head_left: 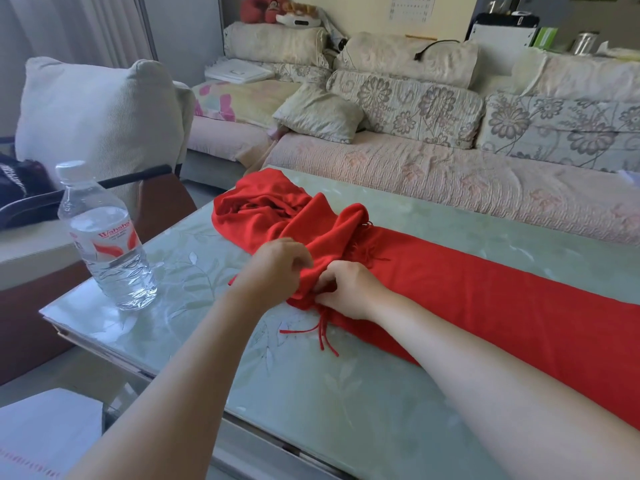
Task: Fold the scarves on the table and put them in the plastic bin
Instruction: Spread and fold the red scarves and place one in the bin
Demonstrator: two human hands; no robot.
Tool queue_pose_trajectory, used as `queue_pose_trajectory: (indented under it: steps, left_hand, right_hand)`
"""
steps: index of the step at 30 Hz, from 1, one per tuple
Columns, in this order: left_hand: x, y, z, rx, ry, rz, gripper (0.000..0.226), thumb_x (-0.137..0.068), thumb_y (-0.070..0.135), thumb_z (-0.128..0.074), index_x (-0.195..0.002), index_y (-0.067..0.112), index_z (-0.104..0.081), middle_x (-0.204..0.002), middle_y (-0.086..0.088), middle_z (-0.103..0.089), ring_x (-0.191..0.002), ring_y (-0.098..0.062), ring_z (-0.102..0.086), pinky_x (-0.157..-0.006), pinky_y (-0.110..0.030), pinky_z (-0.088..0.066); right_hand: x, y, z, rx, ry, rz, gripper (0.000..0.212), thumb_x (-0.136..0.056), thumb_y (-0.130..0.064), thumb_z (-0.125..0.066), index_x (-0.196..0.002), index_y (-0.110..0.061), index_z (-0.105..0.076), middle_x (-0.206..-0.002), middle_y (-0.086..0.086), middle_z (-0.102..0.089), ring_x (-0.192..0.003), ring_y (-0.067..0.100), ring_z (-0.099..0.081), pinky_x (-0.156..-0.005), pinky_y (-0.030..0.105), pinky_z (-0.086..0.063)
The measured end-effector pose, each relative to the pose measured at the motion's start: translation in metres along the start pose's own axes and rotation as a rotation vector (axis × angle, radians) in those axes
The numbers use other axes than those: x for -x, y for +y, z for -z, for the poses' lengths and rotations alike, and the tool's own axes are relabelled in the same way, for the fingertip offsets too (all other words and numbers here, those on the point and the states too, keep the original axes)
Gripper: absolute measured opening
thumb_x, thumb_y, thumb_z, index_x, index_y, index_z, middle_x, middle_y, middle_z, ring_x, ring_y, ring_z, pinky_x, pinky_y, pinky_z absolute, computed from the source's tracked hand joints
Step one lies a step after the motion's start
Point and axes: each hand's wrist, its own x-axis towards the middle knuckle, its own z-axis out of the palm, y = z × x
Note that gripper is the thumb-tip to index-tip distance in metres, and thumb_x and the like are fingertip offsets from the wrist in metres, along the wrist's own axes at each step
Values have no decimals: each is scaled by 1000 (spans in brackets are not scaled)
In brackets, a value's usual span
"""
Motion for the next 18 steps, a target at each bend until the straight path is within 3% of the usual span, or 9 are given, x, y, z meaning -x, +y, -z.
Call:
queue_pose_trajectory:
  steps: [3, 6, 9, 11, 14, 18]
  left_hand:
    - [10, -3, -11, -69, -232, 22, 13, -79, 22, -71, -91, 27, -76, -89, 11, -66, -86, -12, -62, -75, -21, -46]
    - [14, -11, -10, -19, -220, 171, 37, -73, 50, -77, -103, 32, -65, -93, 15, -59, -88, -8, -56, -76, -23, -44]
    - [12, -8, -4, 33, -254, 208, 52, -71, 48, -80, -115, 33, -57, -103, 15, -61, -93, -9, -58, -81, -28, -49]
    - [12, -7, -4, 19, -259, 197, 45, -75, 45, -78, -114, 33, -59, -101, 14, -62, -90, -10, -59, -80, -31, -51]
    - [9, -8, -6, -2, -179, 196, 14, -90, 34, -63, -102, 28, -66, -90, 6, -65, -86, -19, -61, -76, -35, -50]
    - [2, -10, -5, -68, -130, 322, 25, -99, 26, -45, -95, 17, -68, -89, -3, -65, -86, -28, -61, -75, -37, -50]
  right_hand:
    - [0, 5, -2, -72, 3, 0, 7, -83, -20, -74, -83, -21, -80, -85, -6, -75, -77, 6, -64, -75, 25, -47]
    - [-1, 7, -2, -112, -4, -16, 11, -86, -22, -70, -82, -21, -80, -83, -7, -75, -81, 10, -67, -79, 30, -49]
    - [-3, 5, -1, -155, 55, -20, 14, -89, -22, -68, -81, -17, -78, -83, -5, -76, -80, 11, -67, -79, 31, -50]
    - [-5, 4, 1, -182, 172, -11, 13, -89, -20, -69, -80, -16, -77, -82, -5, -75, -80, 9, -67, -77, 27, -49]
    - [-8, 0, 8, -226, 331, -19, 12, -90, -20, -69, -81, -18, -76, -78, -7, -74, -75, 4, -65, -72, 16, -46]
    - [-8, 1, 16, -272, 320, -65, 12, -91, -20, -68, -82, -20, -76, -74, -13, -70, -72, -4, -62, -67, 6, -40]
